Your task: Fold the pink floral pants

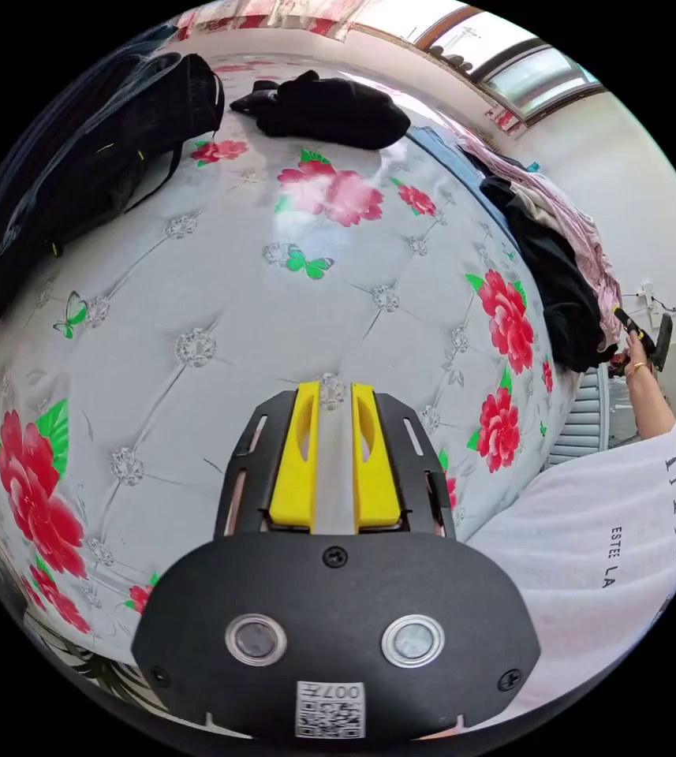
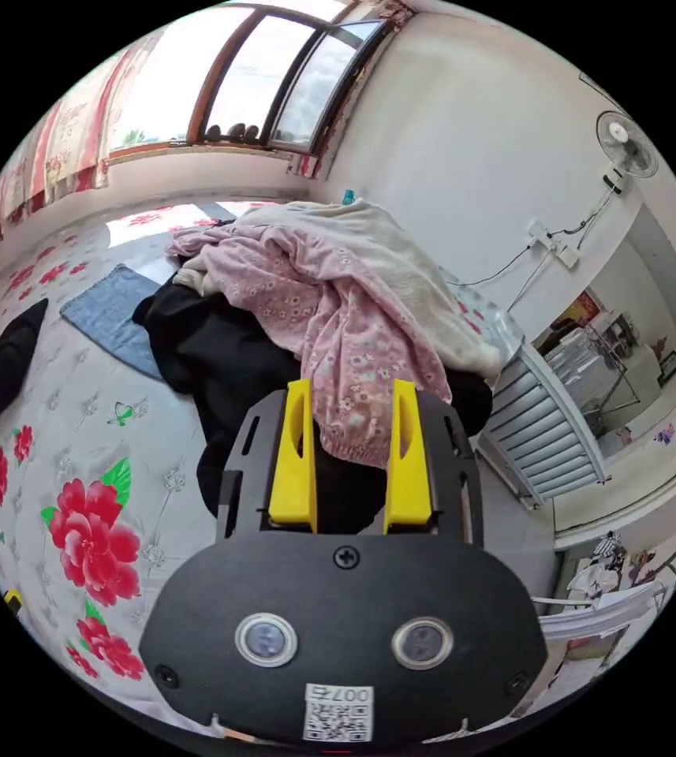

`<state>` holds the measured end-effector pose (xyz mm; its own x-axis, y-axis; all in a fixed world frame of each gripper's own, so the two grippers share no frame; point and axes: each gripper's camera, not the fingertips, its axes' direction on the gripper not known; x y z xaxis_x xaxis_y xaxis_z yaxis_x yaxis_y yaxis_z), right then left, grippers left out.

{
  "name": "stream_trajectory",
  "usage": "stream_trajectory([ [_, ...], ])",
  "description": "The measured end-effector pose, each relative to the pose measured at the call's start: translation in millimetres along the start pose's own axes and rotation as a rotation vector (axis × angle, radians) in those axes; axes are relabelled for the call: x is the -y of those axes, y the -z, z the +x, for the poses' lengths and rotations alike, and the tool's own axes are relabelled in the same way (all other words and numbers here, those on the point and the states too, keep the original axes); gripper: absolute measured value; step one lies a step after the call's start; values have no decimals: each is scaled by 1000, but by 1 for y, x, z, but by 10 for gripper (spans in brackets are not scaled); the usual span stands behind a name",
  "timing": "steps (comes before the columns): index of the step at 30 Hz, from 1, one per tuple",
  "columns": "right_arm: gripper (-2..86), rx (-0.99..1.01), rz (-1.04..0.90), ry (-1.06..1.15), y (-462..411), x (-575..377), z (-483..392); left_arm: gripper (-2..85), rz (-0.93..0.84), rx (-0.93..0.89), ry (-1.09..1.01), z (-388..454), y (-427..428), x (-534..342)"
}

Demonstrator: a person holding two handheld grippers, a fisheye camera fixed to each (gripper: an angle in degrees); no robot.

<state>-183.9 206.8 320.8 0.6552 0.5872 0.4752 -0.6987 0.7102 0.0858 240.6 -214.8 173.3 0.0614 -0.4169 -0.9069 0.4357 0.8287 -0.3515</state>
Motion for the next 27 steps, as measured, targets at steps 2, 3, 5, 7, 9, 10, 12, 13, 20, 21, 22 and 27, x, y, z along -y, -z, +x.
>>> stream_trajectory([
  [2, 39, 142, -254, -69, -59, 2, 32, 64, 32, -18, -51, 27, 5, 5],
  [3, 32, 218, -302, -71, -72, -2, 34, 64, 38, -34, -60, 34, 6, 6],
  [5, 10, 291, -274, -109, -70, -17, 35, 64, 58, -113, -103, 59, 14, 8],
  [7, 3, 392, -246, -35, -51, -26, 20, 65, 74, -131, -146, 77, 22, 2],
  [9, 0, 566, -175, 54, -20, -43, -2, 66, 88, -124, -187, 89, 29, -8],
  [10, -1, 661, -147, 126, 2, -58, -21, 68, 88, -120, -206, 94, 33, -17],
  [12, -2, 812, -142, 215, 32, -83, -49, 78, 89, -128, -223, 96, 38, -30],
  [13, -2, 945, -149, 264, 51, -99, -67, 86, 92, -137, -226, 95, 42, -40],
  [20, -3, 1529, -277, 794, 176, -188, -177, 113, 184, -192, -161, 64, 87, -103],
  [21, -3, 1570, -290, 845, 185, -193, -182, 113, 192, -199, -140, 58, 92, -108],
  [22, -3, 1630, -300, 936, 203, -203, -188, 111, 207, -209, -97, 45, 100, -119],
  [27, -2, 1638, -221, 1266, 253, -242, -184, 67, 284, -220, -7, 5, 137, -159],
])
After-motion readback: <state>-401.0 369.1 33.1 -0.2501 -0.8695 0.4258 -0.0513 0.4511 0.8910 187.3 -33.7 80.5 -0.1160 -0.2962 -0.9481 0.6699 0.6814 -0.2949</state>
